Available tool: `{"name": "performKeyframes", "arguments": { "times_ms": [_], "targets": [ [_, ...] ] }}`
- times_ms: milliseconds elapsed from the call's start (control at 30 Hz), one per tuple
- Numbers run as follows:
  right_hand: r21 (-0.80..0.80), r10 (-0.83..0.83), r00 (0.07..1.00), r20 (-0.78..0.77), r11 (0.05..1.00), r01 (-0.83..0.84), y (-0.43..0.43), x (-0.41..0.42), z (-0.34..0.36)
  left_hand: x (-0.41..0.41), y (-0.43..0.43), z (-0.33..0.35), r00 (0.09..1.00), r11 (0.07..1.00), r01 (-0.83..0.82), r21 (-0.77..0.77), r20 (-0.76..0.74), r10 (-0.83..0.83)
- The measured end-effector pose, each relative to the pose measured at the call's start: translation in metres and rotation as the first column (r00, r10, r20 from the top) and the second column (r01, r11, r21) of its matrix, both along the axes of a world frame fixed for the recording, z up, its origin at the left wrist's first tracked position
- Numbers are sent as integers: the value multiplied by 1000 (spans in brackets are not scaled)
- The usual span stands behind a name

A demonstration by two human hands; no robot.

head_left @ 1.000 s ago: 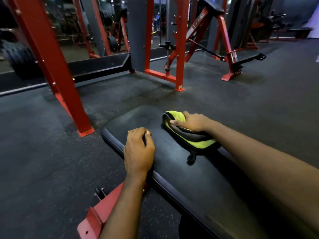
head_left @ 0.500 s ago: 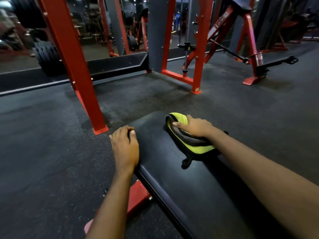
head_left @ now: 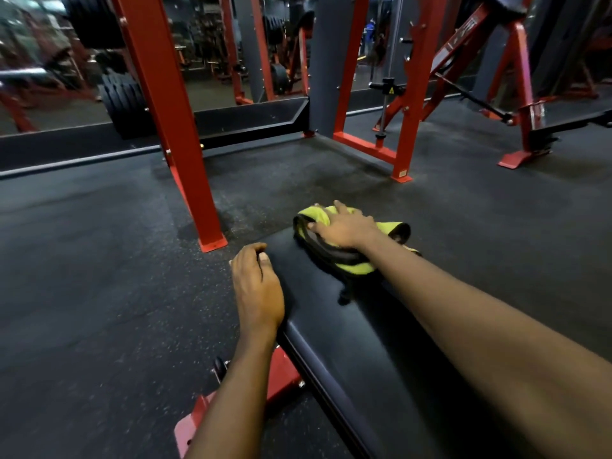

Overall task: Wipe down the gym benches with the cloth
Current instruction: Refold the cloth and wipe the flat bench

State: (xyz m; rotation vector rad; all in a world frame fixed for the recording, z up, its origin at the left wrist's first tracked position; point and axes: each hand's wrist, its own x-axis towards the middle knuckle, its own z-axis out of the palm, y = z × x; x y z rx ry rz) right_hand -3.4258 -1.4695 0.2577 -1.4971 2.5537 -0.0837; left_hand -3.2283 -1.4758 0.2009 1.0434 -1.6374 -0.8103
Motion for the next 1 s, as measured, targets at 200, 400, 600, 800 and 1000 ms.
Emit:
{"name": "performKeyframes", "arguments": {
  "times_ms": [200,400,600,800,1000],
  "targets": [
    [3,333,937,-104,942,-335,75,27,-8,0,-1,-1,999,988,-24,155,-34,29],
    [63,97,992,-85,994,-92,-2,42,0,36,-11,7,982,958,185,221,-21,-185],
    [-14,421,900,-115,905,-425,70,92,-8,59,-42,-1,914,830,402,386,-125,-385],
    [-88,96,991,-96,991,-105,155,15,-5,57,17,13,929,916,314,250,121,-351],
    [-22,-81,990,-113,997,79,164,47,-9,54,54,-2,917,928,332,171,172,-360]
  ]
}}
